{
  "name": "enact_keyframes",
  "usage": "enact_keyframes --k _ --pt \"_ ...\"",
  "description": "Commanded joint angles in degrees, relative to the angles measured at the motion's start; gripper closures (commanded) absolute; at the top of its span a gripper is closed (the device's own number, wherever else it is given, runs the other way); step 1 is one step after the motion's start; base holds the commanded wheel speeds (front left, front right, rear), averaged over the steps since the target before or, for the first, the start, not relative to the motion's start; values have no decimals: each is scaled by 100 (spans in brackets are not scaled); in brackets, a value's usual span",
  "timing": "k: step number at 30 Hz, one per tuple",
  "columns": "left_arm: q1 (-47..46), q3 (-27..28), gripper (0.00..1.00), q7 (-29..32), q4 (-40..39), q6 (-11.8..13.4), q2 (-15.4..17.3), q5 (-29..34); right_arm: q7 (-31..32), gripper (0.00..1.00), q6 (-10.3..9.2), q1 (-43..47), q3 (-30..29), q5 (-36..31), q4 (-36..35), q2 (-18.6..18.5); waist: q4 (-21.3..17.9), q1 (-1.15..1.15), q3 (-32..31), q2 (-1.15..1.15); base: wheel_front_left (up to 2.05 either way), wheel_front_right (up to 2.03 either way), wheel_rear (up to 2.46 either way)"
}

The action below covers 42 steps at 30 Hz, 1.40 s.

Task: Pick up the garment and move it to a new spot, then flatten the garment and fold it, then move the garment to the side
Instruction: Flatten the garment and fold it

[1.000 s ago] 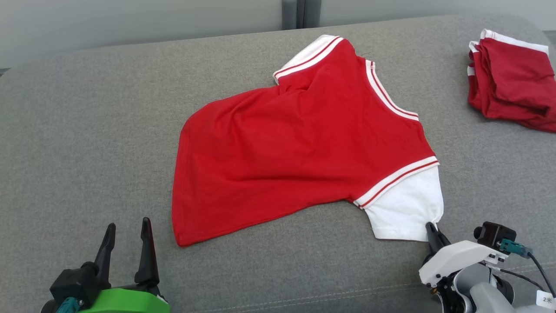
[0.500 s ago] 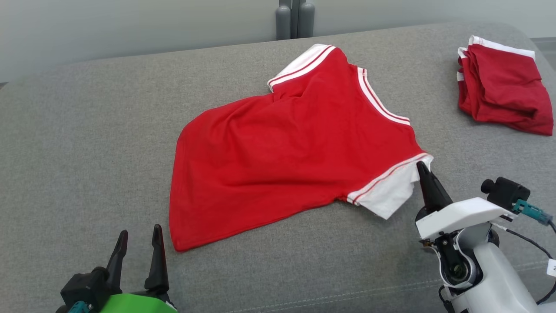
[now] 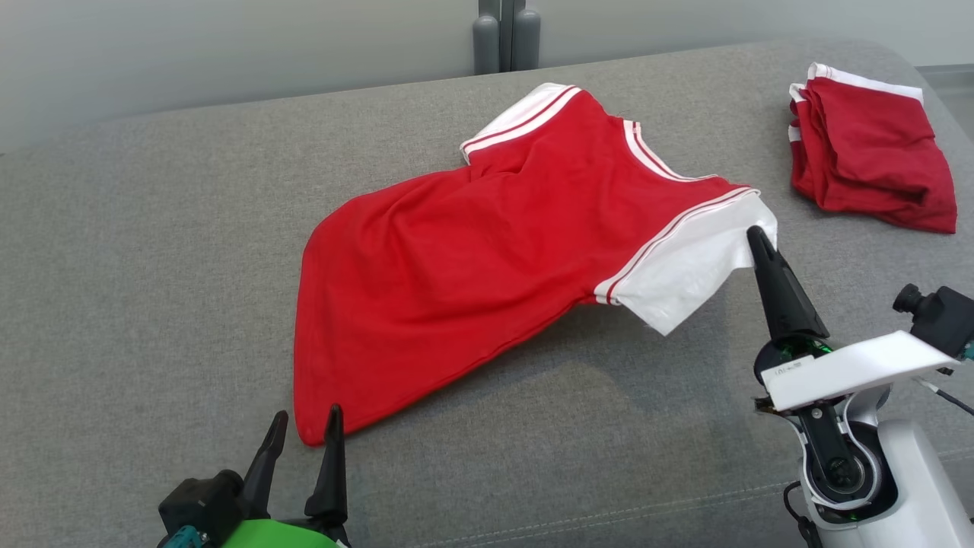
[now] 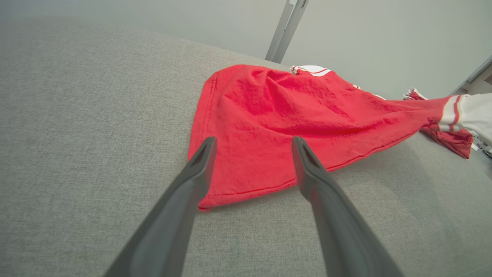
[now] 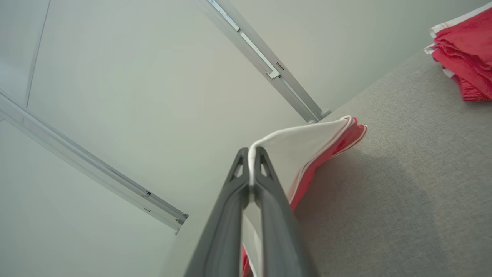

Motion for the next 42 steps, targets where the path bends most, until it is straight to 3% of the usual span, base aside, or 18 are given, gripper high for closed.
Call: enact_keyframes --k 1,9,17,26,36,42 --pt "-53 -5 0 -1 29 -29 -17 -50 19 100 2 90 -49 47 -104 7 -6 0 9 0 0 0 0" --pt "2 -86 0 44 10 -45 2 -62 156 100 2 566 -422 146 -681 -20 -21 0 39 0 0 0 0" --pt "211 -281 0 501 4 -292 -202 -586 284 100 3 753 -617 -128 -726 47 -113 0 101 0 0 0 0" --pt "199 -32 0 1013 406 -303 -604 -1564 281 100 2 616 -544 -285 -578 111 -128 0 135 0 0 0 0" --pt "-217 549 0 1147 1130 -665 -1043 -2937 310 100 2 558 -606 -383 -565 128 -241 0 162 0 0 0 0" --pt "-477 789 14 1055 1630 -864 -1134 -3504 316 100 2 538 -599 -404 -563 135 -319 0 182 0 0 0 0"
